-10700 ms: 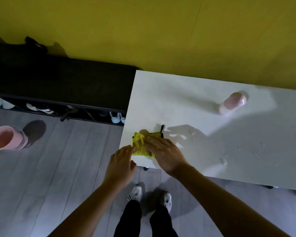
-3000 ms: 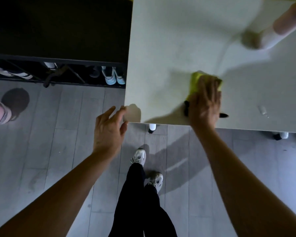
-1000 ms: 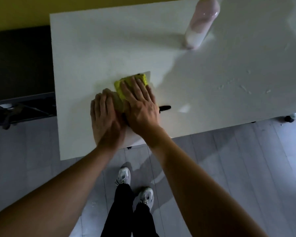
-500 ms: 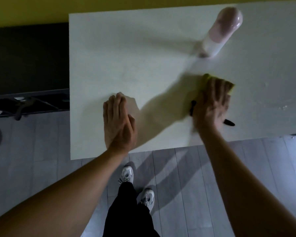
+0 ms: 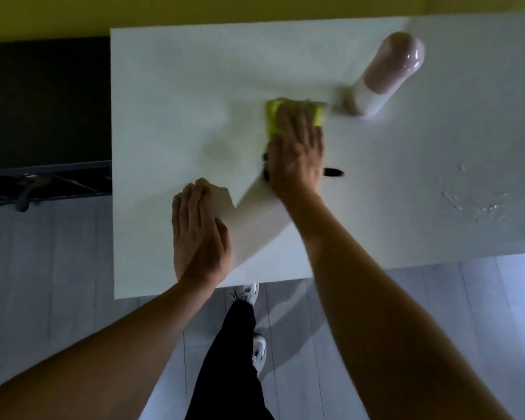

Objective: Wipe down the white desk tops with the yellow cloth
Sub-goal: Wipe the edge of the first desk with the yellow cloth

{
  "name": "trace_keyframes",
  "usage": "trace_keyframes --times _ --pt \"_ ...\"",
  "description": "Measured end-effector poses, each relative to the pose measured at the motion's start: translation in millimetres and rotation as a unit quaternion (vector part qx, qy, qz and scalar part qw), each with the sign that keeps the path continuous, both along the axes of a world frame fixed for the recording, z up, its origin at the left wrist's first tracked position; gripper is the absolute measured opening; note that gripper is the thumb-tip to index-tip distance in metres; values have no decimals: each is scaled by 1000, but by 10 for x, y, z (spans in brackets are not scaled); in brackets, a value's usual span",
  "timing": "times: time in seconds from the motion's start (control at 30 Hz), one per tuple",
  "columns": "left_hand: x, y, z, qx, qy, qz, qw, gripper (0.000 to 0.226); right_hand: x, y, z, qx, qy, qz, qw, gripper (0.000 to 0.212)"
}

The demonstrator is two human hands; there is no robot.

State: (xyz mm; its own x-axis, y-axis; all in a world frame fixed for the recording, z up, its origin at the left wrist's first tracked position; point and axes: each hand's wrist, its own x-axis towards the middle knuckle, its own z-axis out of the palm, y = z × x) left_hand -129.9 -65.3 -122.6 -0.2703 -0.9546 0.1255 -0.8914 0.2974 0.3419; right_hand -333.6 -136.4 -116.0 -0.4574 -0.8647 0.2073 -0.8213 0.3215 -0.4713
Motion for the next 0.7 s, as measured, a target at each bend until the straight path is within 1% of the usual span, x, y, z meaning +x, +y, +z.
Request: trace_keyframes --times 0.03,0.1,0.2,0.23,0.3,0.37,0.43,0.5,0.53,0.6,0.63,0.7 --pt "-8 1 8 2 1 -3 1000 60 -154 4 7 13 -3 -35 999 62" --pt "-19 -16 10 7 1 -4 1000 60 -292 -24 34 35 0 -73 997 61" --pt "-14 -16 7 14 -8 -1 1000 62 -61 -174 45 47 7 -103 994 60" --pt "-13 -14 15 18 -11 0 1000 63 93 -284 51 51 2 -78 996 59" --pt "-15 -10 22 17 -12 -3 1000 63 481 -506 83 71 7 43 997 59" --pt "-16 -9 24 15 -20 1 1000 63 840 -685 118 72 30 156 985 63" --pt "-7 -22 32 22 -27 8 999 62 957 -808 142 72 32 212 974 68" --pt "2 -33 49 25 -24 5 999 62 820 -858 133 57 35 237 969 65" --pt "6 -36 62 25 -21 1 999 62 665 -878 118 35 32 222 974 62" --pt "13 -45 106 21 -12 -4 1000 59 197 -928 94 14 26 124 992 63" --pt "27 -87 136 17 -7 -8 1000 57 -82 -966 102 33 26 67 997 66" --pt "64 -273 200 14 -1 -24 1000 49 -612 -1035 133 91 26 -22 995 67"
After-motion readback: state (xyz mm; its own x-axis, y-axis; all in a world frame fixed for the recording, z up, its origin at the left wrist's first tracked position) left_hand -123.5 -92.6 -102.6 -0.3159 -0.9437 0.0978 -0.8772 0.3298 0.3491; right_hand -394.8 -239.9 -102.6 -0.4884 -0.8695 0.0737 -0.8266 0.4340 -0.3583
